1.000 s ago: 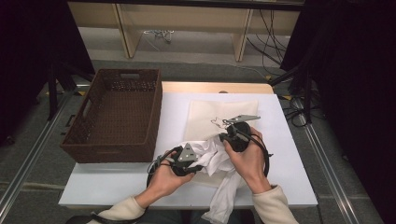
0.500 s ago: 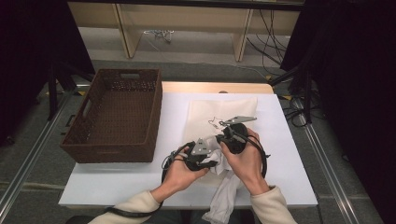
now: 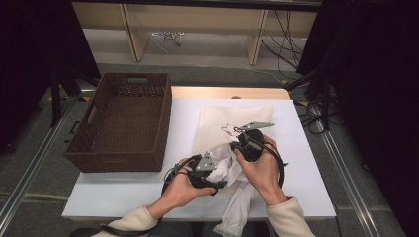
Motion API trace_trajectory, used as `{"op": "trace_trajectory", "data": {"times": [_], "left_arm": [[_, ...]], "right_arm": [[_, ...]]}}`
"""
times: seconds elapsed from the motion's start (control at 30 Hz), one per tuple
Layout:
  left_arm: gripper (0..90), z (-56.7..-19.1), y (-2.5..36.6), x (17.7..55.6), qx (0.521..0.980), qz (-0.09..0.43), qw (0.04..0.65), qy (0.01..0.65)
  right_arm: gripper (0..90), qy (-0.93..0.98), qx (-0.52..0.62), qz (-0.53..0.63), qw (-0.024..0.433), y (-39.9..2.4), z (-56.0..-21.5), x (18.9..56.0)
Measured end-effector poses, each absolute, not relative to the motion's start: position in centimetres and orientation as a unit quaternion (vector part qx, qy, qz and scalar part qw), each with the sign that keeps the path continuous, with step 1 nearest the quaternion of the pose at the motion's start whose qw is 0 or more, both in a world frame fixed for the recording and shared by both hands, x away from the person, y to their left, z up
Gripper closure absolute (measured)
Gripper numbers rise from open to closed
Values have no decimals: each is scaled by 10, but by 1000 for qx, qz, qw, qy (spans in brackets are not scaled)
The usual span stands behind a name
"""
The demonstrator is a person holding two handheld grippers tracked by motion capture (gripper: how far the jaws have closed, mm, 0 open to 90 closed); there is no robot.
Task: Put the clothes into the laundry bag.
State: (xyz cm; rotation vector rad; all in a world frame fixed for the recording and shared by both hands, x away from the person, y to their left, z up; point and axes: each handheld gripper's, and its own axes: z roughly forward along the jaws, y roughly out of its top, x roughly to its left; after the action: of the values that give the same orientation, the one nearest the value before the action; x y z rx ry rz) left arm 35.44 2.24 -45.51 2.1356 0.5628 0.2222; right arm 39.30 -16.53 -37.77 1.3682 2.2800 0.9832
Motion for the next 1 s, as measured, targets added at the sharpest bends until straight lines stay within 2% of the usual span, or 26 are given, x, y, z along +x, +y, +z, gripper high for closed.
{"op": "trace_trajectory", "data": {"times": [0.1,0.2,0.3,0.47,0.53,0.6,0.7,1.0], "left_arm": [[340,-451,27,346,863,93,446,217],[384,-448,31,338,860,93,455,212],[472,-450,31,339,856,94,458,219],[560,-457,19,345,858,95,456,219],[657,-461,7,351,860,97,450,221],[687,-463,3,354,862,96,445,222],[789,-465,-4,361,864,86,440,230],[839,-468,-15,380,865,88,429,246]], "right_arm": [[891,797,472,347,150,-166,-378,394],[891,797,474,342,153,-166,-377,393],[891,793,481,342,151,-165,-377,393],[890,796,475,343,153,-164,-378,394],[891,795,479,343,147,-164,-379,394],[890,793,482,341,149,-164,-379,394],[891,797,476,339,151,-165,-379,394],[891,798,476,338,150,-162,-379,392]]}}
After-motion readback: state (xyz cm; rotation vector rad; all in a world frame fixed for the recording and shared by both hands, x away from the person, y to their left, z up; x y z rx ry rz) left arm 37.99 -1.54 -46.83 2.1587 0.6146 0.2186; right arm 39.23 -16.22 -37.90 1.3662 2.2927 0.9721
